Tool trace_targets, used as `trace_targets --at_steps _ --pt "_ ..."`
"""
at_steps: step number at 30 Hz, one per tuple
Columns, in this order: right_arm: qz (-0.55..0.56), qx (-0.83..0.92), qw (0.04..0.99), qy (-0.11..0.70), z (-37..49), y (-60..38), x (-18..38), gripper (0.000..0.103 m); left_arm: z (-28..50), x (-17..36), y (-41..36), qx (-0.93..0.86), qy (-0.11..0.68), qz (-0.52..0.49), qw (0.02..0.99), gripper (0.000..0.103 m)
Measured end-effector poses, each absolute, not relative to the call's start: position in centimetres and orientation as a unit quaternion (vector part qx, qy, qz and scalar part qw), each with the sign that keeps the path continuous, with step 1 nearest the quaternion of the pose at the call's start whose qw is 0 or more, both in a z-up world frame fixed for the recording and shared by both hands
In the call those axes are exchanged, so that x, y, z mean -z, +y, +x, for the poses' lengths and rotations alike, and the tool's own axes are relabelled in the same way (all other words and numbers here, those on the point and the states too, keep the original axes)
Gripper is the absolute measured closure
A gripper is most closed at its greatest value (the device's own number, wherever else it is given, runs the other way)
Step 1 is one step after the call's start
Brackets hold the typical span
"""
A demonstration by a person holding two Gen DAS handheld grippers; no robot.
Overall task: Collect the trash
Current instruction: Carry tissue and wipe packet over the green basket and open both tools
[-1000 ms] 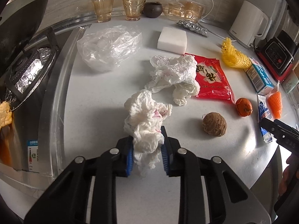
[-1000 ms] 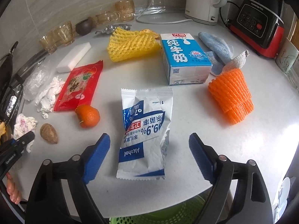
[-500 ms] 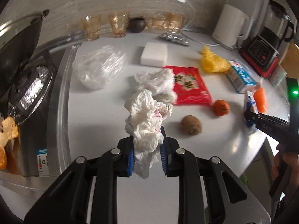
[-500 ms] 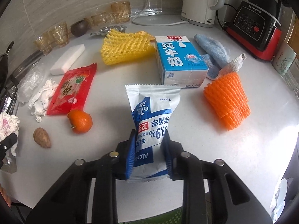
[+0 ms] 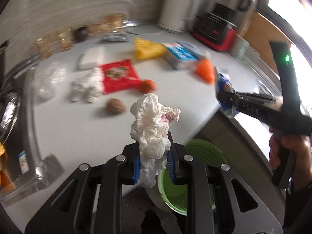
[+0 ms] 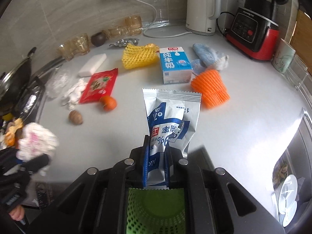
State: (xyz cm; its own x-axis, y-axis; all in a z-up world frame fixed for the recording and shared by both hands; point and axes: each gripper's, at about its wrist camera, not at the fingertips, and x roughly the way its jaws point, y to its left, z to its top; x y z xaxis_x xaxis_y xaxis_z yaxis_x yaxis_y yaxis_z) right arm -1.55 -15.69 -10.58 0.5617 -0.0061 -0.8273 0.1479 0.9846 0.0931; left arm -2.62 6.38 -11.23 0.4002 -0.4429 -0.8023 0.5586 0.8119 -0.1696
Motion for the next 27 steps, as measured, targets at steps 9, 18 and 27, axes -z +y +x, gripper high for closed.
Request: trace_targets --at_steps 9,18,27 --pt "0.073 0.002 0.870 0.487 -8.9 -17.8 10.5 0.090 -7.3 14.7 -0.8 0.365 0.517 0.095 0.768 0.080" --pt "0.079 -0.025 0.863 0.498 -12.8 -21.7 11.6 0.090 -10.6 18.8 -6.4 0.381 0.560 0.114 0.727 0.070" --pt "0.079 -0.054 0.857 0.506 -13.8 -23.9 12.4 0.088 -10.8 18.3 -7.3 0.335 0.575 0.096 0.740 0.041"
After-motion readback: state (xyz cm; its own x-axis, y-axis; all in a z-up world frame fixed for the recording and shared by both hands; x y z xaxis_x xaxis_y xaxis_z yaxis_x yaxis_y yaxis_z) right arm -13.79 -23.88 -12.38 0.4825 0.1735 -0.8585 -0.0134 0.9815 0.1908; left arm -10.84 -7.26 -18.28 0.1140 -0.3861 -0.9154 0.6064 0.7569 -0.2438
